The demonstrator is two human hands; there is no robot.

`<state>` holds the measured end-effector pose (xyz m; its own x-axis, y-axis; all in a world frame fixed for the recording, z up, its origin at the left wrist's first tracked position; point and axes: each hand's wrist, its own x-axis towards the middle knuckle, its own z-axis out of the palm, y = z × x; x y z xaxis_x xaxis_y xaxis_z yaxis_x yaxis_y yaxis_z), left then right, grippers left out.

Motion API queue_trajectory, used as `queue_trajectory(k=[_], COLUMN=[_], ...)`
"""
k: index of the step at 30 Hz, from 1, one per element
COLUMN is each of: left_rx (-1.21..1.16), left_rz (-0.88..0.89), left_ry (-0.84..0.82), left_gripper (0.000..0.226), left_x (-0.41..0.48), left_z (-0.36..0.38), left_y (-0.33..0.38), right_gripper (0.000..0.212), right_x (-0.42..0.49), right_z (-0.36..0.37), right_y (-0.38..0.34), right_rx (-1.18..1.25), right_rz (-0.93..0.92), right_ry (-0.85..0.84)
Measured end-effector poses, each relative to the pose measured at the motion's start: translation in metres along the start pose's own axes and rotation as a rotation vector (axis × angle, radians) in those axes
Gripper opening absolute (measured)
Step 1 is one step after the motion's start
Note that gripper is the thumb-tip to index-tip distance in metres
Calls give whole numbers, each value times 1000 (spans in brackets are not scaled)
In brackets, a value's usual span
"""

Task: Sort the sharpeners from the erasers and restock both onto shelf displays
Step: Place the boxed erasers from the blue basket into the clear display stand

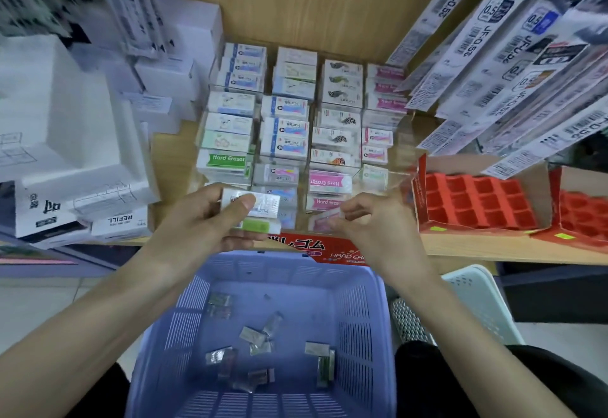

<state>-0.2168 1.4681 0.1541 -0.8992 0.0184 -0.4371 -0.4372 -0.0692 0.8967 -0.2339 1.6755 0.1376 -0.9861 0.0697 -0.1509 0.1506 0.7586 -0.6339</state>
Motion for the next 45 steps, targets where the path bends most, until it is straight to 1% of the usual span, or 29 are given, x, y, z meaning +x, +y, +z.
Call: queue_trajectory(k=[2, 4, 5, 7, 9, 11, 12, 13, 15, 17, 18, 21, 24, 26, 29, 31, 33, 35, 40, 45], left_rx=[6, 10, 7, 1, 4, 6, 4, -1, -11, -14, -13, 2, 9, 2, -11, -11, -11, -2, 5, 12], left_rz=[-2, 3, 7, 11, 4, -1, 0, 2, 4, 9, 10, 9, 8, 14, 23, 25, 25, 23, 16, 9], left_ry=[9, 4, -3, -9, -6, -6, -9, -12, -16, -20, -22, -29, -30, -28, -32, -34, -35, -31, -23, -27], left_gripper=[28, 28, 28, 32, 35, 30, 28, 26, 25, 26, 26, 27, 30, 33, 33, 29, 27, 26, 24, 23], left_x=[-1, -3, -4, -5, -4, -3, -3, -3, -2, -1, -1, -2, -2, -2, -4, -4, -4, -4, -4, -4], left_z=[-1, -3, -3, -3, -3, -2, -2, -1, -2, -3, -4, -3, -3, -3, -4, -5, -4, -4, -4, -2], left_y=[0, -1, 0, -1, -1, -2, -2, -1, -1, -1, -1, -2, -4, -3, -1, -1, -1, -2, -5, -7], right_gripper=[19, 28, 31, 31, 35, 37, 36, 35, 28, 16, 17, 38, 44, 42, 28, 23, 23, 27, 34, 32], right_x=[2, 5, 4, 5, 4, 5, 6, 7, 11, 18, 22, 34, 38, 40, 41, 41, 41, 42, 42, 34], right_z=[13, 18, 17, 15, 14, 11, 8, 5, 0, -4, -3, 4, 8, 7, 7, 9, 10, 10, 15, 5], right_y=[5, 9, 9, 8, 5, 4, 5, 6, 8, 8, 10, 17, 19, 20, 24, 26, 26, 26, 25, 17], right_rx=[-231, -459, -533, -650, -712, -691, -666, -622, -504, -415, -416, -459, -497, -484, -444, -458, -477, -452, -429, -428], right_rz=[-103, -259, -295, -336, -350, -348, -337, -341, -382, -430, -438, -442, -475, -534, -613, -631, -612, -555, -475, -493], right_ry=[57, 133, 144, 142, 79, -8, -29, -10, 137, 315, 348, 308, 280, 280, 290, 294, 308, 316, 259, 230])
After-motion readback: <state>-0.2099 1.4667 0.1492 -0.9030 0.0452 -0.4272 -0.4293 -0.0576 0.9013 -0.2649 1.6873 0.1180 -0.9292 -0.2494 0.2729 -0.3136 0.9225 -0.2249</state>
